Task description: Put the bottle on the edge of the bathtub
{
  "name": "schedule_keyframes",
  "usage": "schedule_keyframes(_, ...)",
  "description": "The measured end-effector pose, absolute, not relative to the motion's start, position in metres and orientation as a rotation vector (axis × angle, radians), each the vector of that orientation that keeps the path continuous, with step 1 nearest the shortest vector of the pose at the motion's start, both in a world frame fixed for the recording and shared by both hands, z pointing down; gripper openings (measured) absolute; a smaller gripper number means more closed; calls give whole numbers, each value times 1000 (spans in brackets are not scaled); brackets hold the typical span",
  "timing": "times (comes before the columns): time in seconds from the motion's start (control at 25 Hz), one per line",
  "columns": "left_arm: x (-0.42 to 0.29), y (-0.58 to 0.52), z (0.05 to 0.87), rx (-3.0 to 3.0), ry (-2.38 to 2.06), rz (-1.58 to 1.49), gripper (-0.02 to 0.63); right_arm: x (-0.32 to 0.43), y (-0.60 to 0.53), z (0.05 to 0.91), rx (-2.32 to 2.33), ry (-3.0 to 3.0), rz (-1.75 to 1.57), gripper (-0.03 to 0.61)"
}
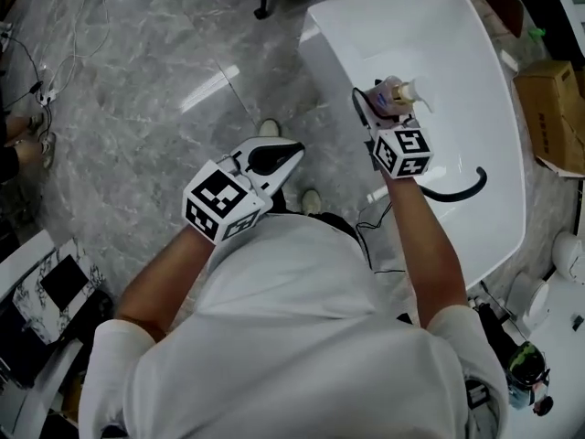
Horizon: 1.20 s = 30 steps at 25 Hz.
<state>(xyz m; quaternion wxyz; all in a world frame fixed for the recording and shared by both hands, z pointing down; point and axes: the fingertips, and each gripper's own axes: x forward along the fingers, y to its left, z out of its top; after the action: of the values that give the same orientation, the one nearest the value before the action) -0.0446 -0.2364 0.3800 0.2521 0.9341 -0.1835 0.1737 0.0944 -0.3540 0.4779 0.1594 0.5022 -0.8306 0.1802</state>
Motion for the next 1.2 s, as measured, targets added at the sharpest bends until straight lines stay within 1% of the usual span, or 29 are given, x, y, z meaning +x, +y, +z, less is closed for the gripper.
schedule_keyframes(0.44,-89,-316,444,2451,-430,550,18,83,-502,565,1480,-2269,546,222)
schedule_keyframes(0.68,-100,-343,475,2427,-402,570,18,79,-562,617,1504,-2243,558,224)
schedule_keyframes(1.2,-116,-366,514,2381,-384,605,18,83,-650,660,1622,-2216,488,224)
